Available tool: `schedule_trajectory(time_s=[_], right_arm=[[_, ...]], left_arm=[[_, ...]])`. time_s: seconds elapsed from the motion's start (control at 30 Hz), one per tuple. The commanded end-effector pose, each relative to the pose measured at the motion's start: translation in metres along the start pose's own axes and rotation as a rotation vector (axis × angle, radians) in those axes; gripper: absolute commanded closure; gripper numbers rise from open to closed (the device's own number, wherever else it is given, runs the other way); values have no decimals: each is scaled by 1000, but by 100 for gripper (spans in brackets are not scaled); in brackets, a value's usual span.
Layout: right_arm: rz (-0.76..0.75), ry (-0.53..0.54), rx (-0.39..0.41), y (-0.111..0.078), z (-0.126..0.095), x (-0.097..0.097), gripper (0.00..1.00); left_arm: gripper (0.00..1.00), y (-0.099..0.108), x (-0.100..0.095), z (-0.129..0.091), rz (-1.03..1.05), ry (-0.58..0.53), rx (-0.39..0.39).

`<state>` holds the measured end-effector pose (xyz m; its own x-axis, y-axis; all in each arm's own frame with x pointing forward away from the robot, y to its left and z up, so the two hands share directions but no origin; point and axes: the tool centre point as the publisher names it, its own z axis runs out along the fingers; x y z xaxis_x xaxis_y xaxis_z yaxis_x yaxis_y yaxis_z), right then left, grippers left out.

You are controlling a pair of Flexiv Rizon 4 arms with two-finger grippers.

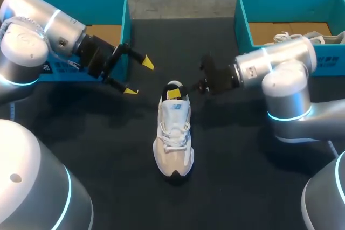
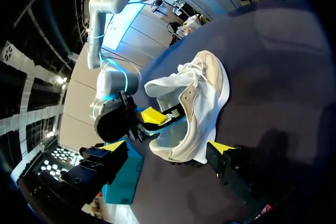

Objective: Take the shoe out of the shoebox, open the shoe tongue, remove and reinsert the insole, then place the shoe into the shoebox

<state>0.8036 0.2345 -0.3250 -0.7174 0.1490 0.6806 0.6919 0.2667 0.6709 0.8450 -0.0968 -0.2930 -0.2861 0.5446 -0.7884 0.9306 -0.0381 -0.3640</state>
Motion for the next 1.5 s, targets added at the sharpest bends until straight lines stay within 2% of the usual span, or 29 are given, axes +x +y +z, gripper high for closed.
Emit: schedule_trajectory(time_s=[0.03, 0.4, 0.57, 0.6, 0.63, 0.67, 0.77, 1.2, 1.37, 1.43, 1.5], right_arm=[[8, 14, 21, 1, 5, -6, 100], [56, 36, 54, -26, 12, -1, 100], [66, 34, 54, -29, 12, -1, 100], [65, 32, 53, -29, 12, 0, 96], [61, 30, 50, -27, 12, 0, 84], [54, 27, 48, -25, 12, 1, 78], [40, 21, 44, -19, 11, 2, 68], [-19, -3, 39, 0, 5, 11, 65], [-37, -10, 35, 8, 3, 7, 63], [-39, -7, 39, 10, 4, 4, 58], [-48, -8, 39, 13, 4, 2, 59]], left_arm=[[0, -3, 0, 1, -1, 1, -7], [0, -6, 2, 3, -7, -1, -11], [0, -6, 3, 3, -10, -3, -13], [0, -6, 3, 3, -10, -4, -13], [0, -6, 3, 3, -10, -4, -13], [0, -6, 3, 3, -10, -5, -13], [0, -6, 3, 2, -10, -5, -12], [0, -5, 4, 3, -9, -12, -2], [0, -6, 5, 4, -7, -12, -3], [0, -7, 6, 3, -8, -13, -5], [0, -7, 7, 2, -10, -13, -8]])
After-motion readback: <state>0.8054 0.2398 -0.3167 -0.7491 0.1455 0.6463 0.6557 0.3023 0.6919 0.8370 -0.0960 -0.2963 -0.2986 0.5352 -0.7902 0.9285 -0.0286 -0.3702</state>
